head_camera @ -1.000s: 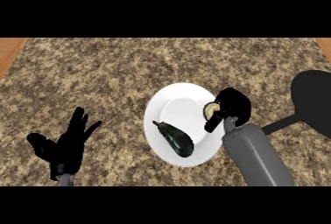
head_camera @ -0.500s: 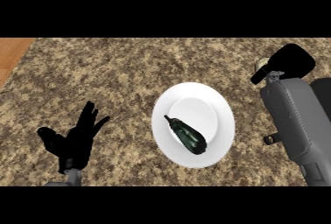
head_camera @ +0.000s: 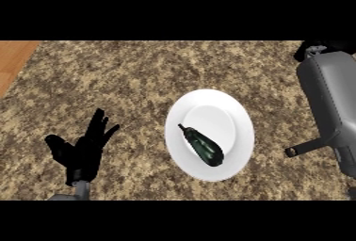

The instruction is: Pick the cupcake from the plate and place it in the pan

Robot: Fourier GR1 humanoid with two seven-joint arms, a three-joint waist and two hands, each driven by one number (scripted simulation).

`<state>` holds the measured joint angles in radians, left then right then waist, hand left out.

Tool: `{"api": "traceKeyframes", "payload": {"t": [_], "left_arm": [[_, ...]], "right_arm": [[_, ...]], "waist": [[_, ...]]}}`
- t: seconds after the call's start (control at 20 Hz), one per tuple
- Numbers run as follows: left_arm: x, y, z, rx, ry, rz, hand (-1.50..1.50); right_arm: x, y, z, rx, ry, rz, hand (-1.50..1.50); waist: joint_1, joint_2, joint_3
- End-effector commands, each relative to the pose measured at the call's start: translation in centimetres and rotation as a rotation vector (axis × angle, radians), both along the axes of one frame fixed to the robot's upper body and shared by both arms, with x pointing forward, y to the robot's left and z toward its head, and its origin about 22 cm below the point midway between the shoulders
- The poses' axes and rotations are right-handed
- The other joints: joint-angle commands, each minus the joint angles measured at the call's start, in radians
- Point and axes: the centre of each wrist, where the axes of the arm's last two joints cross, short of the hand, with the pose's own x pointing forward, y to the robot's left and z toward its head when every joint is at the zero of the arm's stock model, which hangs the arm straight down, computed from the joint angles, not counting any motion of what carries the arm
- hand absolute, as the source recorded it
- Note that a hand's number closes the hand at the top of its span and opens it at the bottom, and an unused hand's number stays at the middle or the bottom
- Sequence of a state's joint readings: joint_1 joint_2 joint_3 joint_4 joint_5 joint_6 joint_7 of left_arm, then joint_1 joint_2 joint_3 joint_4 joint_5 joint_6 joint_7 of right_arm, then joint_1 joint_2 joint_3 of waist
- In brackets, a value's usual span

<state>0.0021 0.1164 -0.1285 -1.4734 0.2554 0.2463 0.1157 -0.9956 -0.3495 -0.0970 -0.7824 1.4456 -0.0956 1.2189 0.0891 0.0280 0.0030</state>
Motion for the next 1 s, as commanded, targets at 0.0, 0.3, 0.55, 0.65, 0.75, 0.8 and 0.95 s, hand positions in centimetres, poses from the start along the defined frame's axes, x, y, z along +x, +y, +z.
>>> {"api": "traceKeyframes", "payload": {"t": [0.0,0.3,0.55,0.65,0.75,0.8,0.95], "left_arm": [[-0.3,1.6,-0.9,-0.004,0.058,0.020,0.00],[-0.5,0.9,-1.3,0.007,0.056,0.031,0.00],[-1.4,0.2,-1.6,0.013,0.067,0.042,0.00],[-0.9,1.4,-1.1,-0.009,0.055,0.034,0.00],[-0.7,0.4,-1.0,0.001,0.073,0.039,0.00],[-0.9,0.6,-1.3,-0.002,0.073,0.047,0.00],[-1.6,1.2,-1.1,-0.026,0.059,0.051,0.00]], "right_arm": [[0.8,-0.7,0.7,0.047,-0.143,-0.245,1.50],[0.6,-4.6,1.5,0.071,-0.269,-0.246,1.50],[-0.6,-9.4,-1.2,-0.003,-0.216,-0.319,1.50],[-0.9,-11.1,-0.9,-0.006,-0.226,-0.347,1.50],[-1.6,-13.0,-2.2,-0.022,-0.197,-0.351,1.50],[-2.8,-13.9,-4.8,-0.023,-0.209,-0.338,1.50],[-4.8,-18.1,-5.3,-0.026,-0.203,-0.392,1.50]], "waist": [[-0.011,0.002,-0.003],[-0.035,-0.002,-0.002],[-0.049,-0.008,-0.001],[-0.044,-0.006,-0.001],[-0.041,-0.003,0.000],[-0.060,-0.010,-0.001],[-0.051,-0.008,0.000]]}}
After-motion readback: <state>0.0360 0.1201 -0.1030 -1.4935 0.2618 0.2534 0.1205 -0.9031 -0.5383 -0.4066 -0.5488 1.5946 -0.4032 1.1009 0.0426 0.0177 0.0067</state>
